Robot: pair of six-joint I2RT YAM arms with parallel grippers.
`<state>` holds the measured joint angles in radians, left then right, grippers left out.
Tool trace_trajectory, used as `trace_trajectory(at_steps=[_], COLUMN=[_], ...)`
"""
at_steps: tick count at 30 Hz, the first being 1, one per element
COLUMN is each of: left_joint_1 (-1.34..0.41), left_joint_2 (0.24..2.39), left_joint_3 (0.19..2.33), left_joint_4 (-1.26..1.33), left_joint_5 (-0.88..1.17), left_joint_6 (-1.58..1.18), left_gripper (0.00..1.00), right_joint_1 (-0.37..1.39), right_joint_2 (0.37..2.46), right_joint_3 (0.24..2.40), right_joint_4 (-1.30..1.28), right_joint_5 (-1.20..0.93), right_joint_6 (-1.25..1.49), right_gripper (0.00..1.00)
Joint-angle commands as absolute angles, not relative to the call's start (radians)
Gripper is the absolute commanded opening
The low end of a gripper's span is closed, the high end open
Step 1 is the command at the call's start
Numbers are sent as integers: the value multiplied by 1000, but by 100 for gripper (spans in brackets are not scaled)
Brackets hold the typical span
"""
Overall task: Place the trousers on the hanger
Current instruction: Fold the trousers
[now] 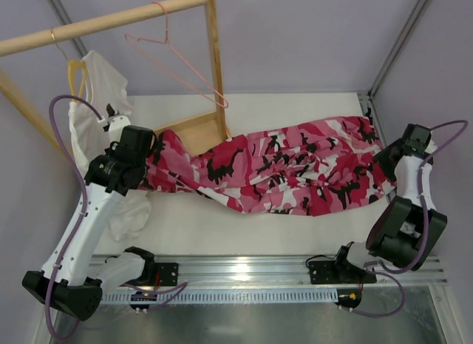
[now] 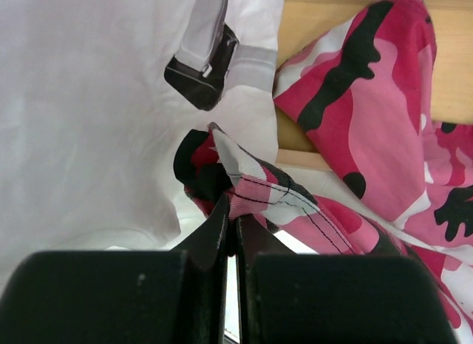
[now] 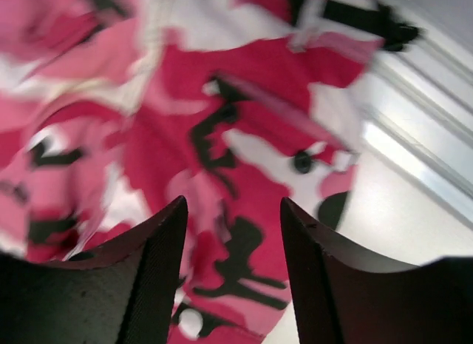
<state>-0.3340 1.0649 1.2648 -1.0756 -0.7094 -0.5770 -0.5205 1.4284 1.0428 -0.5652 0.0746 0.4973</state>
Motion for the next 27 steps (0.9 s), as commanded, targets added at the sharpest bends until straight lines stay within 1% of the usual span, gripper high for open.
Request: trace_trajectory(at_steps=[1,2,3,4,6,7,8,10,11,13,14,16,17,18,20,22,24,26,27], left_joint_1=[-327,-327,-328,-327,-327,-327,-327,-327,-327,-327,-327,-327,-327,-327,-327,-327,-327,-327,-327], left_joint_2=[1048,1040,1029,1000,973,962,953,948,945,934,922,913,913,917,936,965,960,916,891], left_joint_3=[1206,1191,1175,1139,1103,1080,1072,1063,1054,1042,1032,1025,1025,1026,1035,1064,1071,1040,1020], left_joint_4=[-1092,-1082,-1051,-1031,-997,-996,-996,-1015,-1020,-1016,-1015,-1023,-1032,-1041,-1070,-1086,-1063,-1016,-944], left_joint_5=[-675,-651,-615,-539,-493,-488,-488,-495,-488,-477,-476,-495,-512,-570,-639,-686,-669,-586,-539], left_joint_6=[-604,-607,-610,-614,-635,-640,-644,-658,-661,-660,-661,-667,-669,-669,-660,-650,-640,-635,-609], left_gripper=[0,0,0,0,0,0,0,1,0,0,0,0,0,0,0,0,0,0,0], right_joint_1=[-415,-361,-254,-191,-103,-10,42,144,226,285,351,408,435,446,471,517,563,606,633], right_joint_2=[1298,1276,1255,1258,1278,1298,1301,1310,1324,1351,1382,1413,1467,1500,1571,1640,1672,1663,1646], right_joint_3=[1065,1060,1066,1080,1120,1121,1117,1086,1075,1051,1049,1034,1035,1064,1113,1152,1167,1146,1123], right_joint_4=[-558,-519,-511,-511,-535,-531,-475,-401,-327,-273,-241,-190,-151,-150,-219,-256,-299,-298,-275], right_joint_5=[-154,-187,-205,-209,-209,-219,-251,-305,-372,-432,-449,-451,-463,-481,-454,-362,-321,-342,-353], right_joint_6=[408,393,361,354,388,390,379,287,250,148,109,65,67,74,72,75,110,118,91], right_gripper=[58,59,61,61,61,61,61,63,63,63,63,63,62,61,59,59,59,59,61])
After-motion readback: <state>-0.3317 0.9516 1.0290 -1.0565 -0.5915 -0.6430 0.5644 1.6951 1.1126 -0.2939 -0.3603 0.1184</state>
